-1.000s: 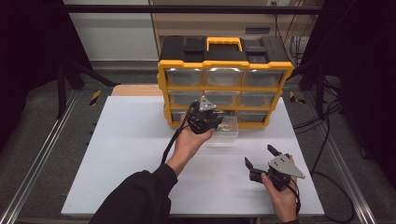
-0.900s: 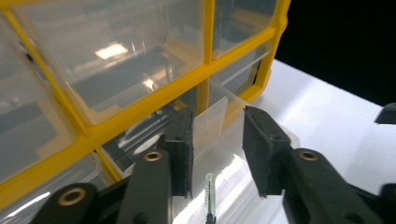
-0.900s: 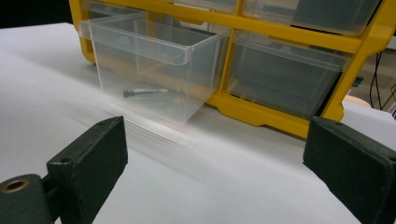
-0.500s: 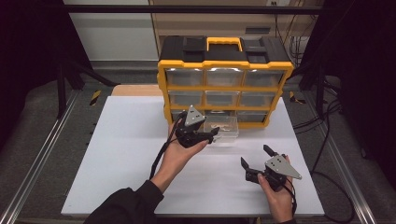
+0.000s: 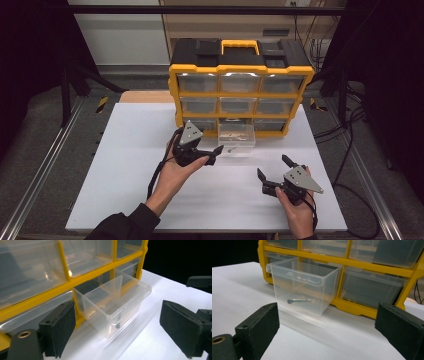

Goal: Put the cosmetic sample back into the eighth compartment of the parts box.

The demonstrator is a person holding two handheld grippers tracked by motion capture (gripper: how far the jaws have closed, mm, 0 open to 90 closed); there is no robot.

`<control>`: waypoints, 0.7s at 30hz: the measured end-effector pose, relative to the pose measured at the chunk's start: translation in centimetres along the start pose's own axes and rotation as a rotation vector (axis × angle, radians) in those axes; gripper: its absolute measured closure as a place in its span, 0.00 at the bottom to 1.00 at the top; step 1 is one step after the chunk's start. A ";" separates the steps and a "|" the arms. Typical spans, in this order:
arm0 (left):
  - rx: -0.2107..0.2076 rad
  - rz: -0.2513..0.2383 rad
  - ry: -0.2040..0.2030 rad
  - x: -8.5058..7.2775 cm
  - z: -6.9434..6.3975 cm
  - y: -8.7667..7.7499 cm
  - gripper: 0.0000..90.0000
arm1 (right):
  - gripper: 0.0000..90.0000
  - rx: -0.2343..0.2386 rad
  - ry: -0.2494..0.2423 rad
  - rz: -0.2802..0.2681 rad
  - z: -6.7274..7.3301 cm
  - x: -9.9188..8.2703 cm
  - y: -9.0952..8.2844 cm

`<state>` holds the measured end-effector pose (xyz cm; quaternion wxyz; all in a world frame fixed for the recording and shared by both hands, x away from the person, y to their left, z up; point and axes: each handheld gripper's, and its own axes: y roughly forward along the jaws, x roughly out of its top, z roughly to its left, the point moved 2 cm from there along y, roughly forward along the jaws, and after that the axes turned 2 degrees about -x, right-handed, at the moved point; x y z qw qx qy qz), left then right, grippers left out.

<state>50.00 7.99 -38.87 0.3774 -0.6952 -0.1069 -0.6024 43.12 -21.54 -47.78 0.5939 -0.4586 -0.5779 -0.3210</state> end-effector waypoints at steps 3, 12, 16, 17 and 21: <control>0.011 -0.013 -0.013 -0.2 0.5 -0.9 0.13 | 0.07 0.000 0.011 0.014 -0.2 -0.1 0.0; 0.031 0.008 -0.001 -1.1 1.6 -3.0 0.09 | 0.06 0.005 0.040 0.032 -0.5 -0.2 0.0; 0.038 -0.007 -0.007 -1.7 1.9 -3.7 0.09 | 0.07 0.000 0.070 0.042 -1.0 -0.4 -0.1; 0.032 -0.023 0.001 -1.8 1.9 -3.8 0.09 | 0.07 0.000 0.072 0.044 -1.1 -0.4 -0.2; 0.026 -0.051 0.052 -2.1 2.0 -4.3 0.08 | 0.08 -0.015 0.074 0.051 -1.4 -0.4 -0.3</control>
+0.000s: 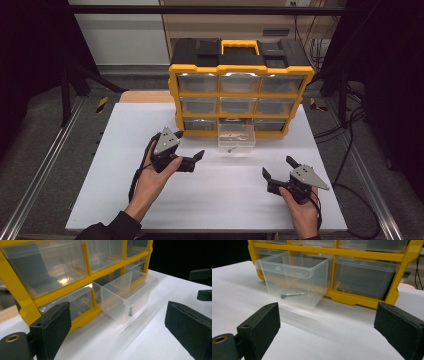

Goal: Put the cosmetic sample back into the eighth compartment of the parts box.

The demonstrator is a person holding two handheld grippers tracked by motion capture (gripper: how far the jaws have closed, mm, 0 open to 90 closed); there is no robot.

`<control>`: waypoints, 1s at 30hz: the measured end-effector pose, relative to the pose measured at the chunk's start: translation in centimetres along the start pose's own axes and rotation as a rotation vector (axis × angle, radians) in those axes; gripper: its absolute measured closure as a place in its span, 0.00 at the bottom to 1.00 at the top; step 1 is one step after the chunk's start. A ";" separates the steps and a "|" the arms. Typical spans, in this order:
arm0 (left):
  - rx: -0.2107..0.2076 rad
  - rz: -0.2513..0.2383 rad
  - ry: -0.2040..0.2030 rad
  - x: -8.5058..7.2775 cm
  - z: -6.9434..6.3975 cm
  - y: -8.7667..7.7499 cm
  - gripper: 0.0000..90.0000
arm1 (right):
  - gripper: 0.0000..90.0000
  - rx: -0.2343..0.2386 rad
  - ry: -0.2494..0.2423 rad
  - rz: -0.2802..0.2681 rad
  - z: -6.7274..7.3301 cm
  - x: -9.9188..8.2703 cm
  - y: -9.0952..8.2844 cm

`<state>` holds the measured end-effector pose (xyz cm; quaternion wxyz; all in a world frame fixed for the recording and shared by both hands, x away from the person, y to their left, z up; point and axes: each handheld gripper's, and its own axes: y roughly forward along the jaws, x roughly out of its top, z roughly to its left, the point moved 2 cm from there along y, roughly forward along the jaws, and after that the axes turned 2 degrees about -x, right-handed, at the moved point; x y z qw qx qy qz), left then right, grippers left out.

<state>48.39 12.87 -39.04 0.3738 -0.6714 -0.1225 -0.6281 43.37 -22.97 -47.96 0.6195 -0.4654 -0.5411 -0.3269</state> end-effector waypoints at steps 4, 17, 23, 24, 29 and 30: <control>-0.003 0.007 0.007 -0.2 0.1 -0.2 0.07 | 0.07 -0.009 -0.003 0.011 0.0 0.0 0.1; 0.026 -0.036 -0.022 -1.8 1.9 -2.2 0.07 | 0.07 0.008 -0.022 0.058 0.6 -0.2 0.5; 0.076 -0.049 -0.016 -2.8 3.2 -3.3 0.07 | 0.07 0.012 -0.036 0.081 0.9 -0.2 0.6; 0.090 -0.039 -0.001 -3.0 3.3 -3.4 0.06 | 0.07 0.013 -0.036 0.084 1.0 -0.2 0.5; 0.110 -0.036 0.018 -4.1 3.6 -3.6 0.06 | 0.07 0.009 -0.039 0.088 0.8 -0.3 0.5; 0.110 -0.032 0.028 -4.2 3.4 -3.6 0.06 | 0.08 0.008 -0.036 0.088 0.8 -0.3 0.5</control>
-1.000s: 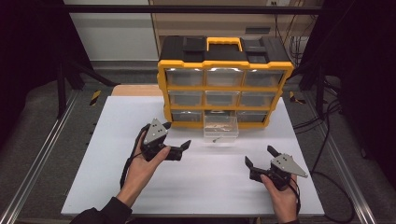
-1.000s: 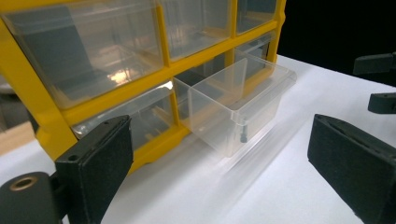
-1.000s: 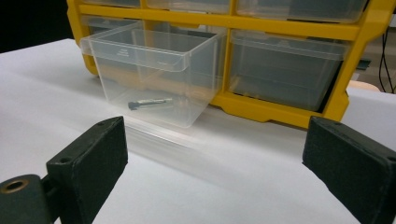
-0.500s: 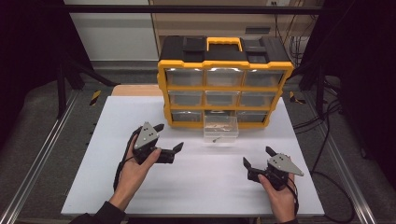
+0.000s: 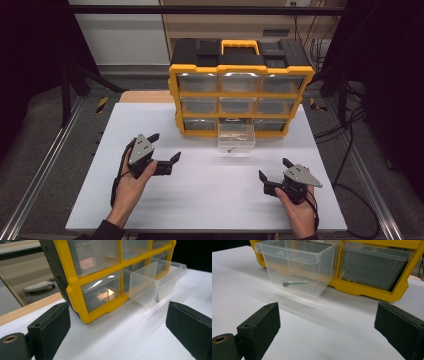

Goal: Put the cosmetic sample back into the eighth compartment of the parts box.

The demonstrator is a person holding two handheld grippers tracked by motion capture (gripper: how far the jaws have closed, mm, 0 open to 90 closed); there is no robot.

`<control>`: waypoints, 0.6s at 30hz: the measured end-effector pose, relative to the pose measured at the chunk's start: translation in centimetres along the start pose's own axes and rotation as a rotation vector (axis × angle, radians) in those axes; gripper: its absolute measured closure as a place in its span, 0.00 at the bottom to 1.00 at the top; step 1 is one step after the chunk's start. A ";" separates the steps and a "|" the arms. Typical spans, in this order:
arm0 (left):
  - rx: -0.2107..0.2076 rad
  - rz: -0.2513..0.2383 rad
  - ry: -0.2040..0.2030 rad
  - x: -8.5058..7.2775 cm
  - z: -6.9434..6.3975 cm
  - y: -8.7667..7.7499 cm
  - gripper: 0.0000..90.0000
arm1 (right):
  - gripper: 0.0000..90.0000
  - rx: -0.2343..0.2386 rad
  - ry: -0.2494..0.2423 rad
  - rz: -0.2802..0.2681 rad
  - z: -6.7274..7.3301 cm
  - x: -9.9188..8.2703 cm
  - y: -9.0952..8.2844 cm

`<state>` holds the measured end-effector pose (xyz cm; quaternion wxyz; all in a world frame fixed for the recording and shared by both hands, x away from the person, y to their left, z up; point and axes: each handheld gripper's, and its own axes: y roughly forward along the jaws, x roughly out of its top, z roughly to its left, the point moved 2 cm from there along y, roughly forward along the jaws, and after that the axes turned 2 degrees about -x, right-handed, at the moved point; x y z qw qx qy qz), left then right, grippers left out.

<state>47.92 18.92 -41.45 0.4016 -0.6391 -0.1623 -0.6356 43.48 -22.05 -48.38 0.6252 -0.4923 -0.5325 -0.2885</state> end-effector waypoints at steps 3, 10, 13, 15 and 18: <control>-0.008 0.008 0.018 -0.2 -0.3 -0.2 0.06 | 0.08 -0.002 0.001 0.006 0.0 0.0 -0.1; -0.010 -0.009 -0.009 -0.6 0.3 -1.2 0.05 | 0.07 -0.005 -0.018 0.009 0.3 -0.1 0.2; -0.004 -0.023 -0.038 -1.1 1.0 -1.9 0.05 | 0.09 -0.027 -0.023 0.011 0.5 -0.1 0.3; 0.006 -0.032 -0.056 -1.4 1.5 -2.3 0.05 | 0.10 -0.038 -0.025 0.012 0.6 -0.1 0.4; 0.017 -0.045 -0.077 -1.8 2.1 -3.1 0.05 | 0.10 -0.034 -0.032 0.014 0.7 0.0 0.4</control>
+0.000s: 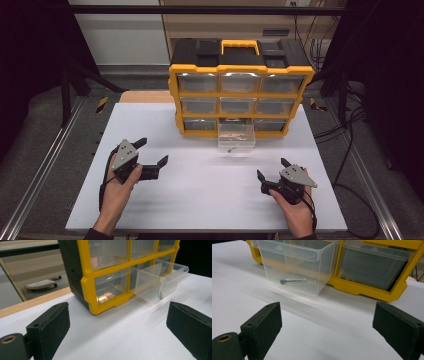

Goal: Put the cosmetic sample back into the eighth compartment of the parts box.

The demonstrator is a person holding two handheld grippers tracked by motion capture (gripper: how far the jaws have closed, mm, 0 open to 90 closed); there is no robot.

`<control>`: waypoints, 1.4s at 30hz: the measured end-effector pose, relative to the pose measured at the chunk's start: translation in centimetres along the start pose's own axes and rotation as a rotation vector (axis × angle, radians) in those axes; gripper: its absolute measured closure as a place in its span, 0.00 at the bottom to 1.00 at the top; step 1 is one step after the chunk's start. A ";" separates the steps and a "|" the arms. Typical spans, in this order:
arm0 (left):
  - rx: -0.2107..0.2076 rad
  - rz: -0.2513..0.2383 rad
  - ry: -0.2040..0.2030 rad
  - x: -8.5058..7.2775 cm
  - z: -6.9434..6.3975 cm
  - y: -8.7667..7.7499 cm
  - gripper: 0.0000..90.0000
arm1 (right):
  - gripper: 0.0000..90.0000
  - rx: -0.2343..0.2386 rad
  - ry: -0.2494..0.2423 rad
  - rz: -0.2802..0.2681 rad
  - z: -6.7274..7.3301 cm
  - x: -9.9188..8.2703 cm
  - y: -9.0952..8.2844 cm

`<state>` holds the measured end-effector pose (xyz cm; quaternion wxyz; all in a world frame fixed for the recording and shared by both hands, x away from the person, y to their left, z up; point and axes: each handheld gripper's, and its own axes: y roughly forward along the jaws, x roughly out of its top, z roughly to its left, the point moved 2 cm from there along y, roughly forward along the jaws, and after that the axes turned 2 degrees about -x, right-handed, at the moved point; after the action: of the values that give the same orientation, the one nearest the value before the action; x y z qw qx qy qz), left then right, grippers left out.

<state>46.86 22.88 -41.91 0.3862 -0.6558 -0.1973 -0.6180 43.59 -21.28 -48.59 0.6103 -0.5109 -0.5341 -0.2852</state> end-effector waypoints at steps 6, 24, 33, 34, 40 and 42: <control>0.020 -0.027 -0.020 -0.2 0.6 -1.4 0.05 | 0.08 0.010 -0.003 0.005 0.3 0.0 0.1; 0.051 -0.072 -0.016 -2.0 0.7 -3.5 0.05 | 0.09 0.045 -0.005 0.006 1.3 0.3 0.4; 0.070 -0.101 -0.070 -3.9 1.2 -4.1 0.02 | 0.09 0.047 0.008 0.011 1.4 0.2 0.4; 0.072 -0.103 -0.076 -4.2 1.4 -4.1 0.02 | 0.09 0.050 0.014 0.012 1.4 0.1 0.4; 0.083 -0.094 -0.120 -5.5 1.9 -4.4 0.02 | 0.14 0.056 0.013 0.021 1.7 0.2 0.8; 0.091 -0.091 -0.122 -6.0 1.8 -4.3 0.02 | 0.15 0.053 0.014 0.036 1.8 0.4 1.1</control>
<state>43.89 28.21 -46.40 0.3745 -0.6643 -0.2781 -0.5840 44.06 -19.20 -48.74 0.6323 -0.5022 -0.5279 -0.2634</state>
